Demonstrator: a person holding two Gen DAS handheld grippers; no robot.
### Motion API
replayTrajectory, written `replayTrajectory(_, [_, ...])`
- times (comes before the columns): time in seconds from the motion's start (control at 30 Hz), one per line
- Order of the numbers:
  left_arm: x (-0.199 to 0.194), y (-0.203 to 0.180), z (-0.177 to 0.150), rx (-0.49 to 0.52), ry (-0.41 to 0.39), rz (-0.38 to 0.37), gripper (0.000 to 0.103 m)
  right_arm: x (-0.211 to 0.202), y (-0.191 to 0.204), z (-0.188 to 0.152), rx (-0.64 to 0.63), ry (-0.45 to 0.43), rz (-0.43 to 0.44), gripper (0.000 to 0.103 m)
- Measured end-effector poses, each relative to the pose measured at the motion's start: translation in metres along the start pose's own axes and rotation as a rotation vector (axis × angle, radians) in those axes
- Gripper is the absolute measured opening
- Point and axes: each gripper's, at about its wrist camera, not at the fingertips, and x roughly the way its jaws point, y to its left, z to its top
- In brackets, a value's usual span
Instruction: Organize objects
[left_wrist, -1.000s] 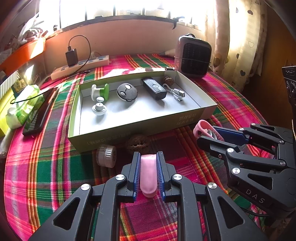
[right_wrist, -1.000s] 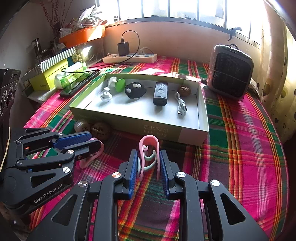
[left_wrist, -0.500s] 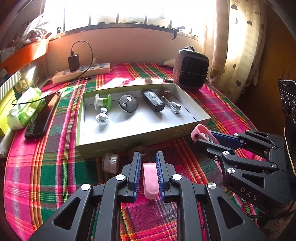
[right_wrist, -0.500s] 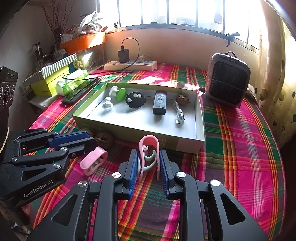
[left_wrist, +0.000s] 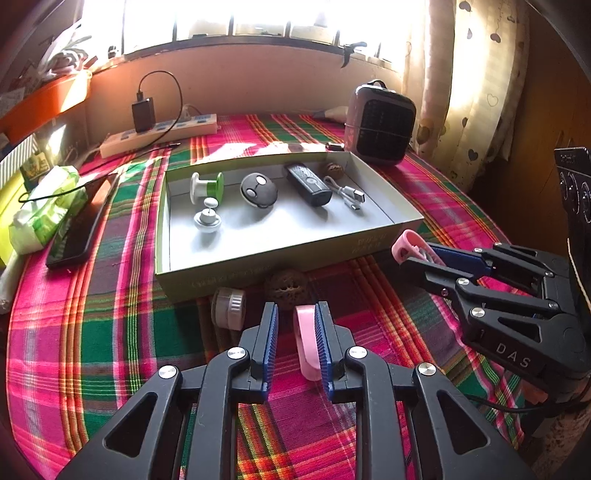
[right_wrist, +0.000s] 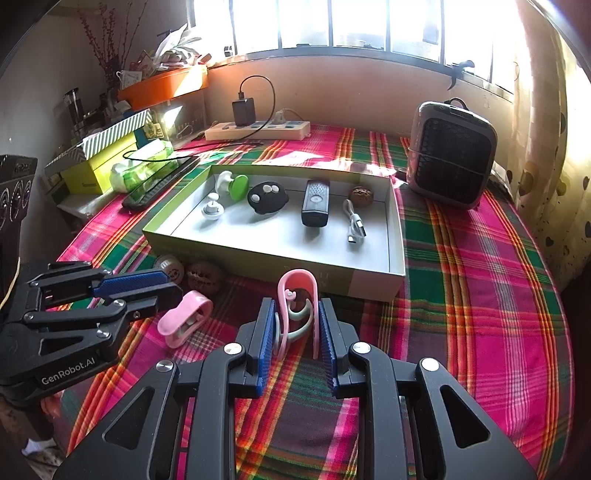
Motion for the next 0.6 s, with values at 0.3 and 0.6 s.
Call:
replayTrajectory(0.3, [0.009, -0.006, -0.002, 0.002, 0.029, -0.022, 0.031, 0.002, 0.000, -0.001, -0.001, 0.006, 0.004, 0.025])
replayTrajectory(0.6, [0.019, -0.015, -0.005, 0.026, 0.065, -0.003, 0.031, 0.003, -0.001, -0.003, 0.008, 0.011, 0.004, 0.025])
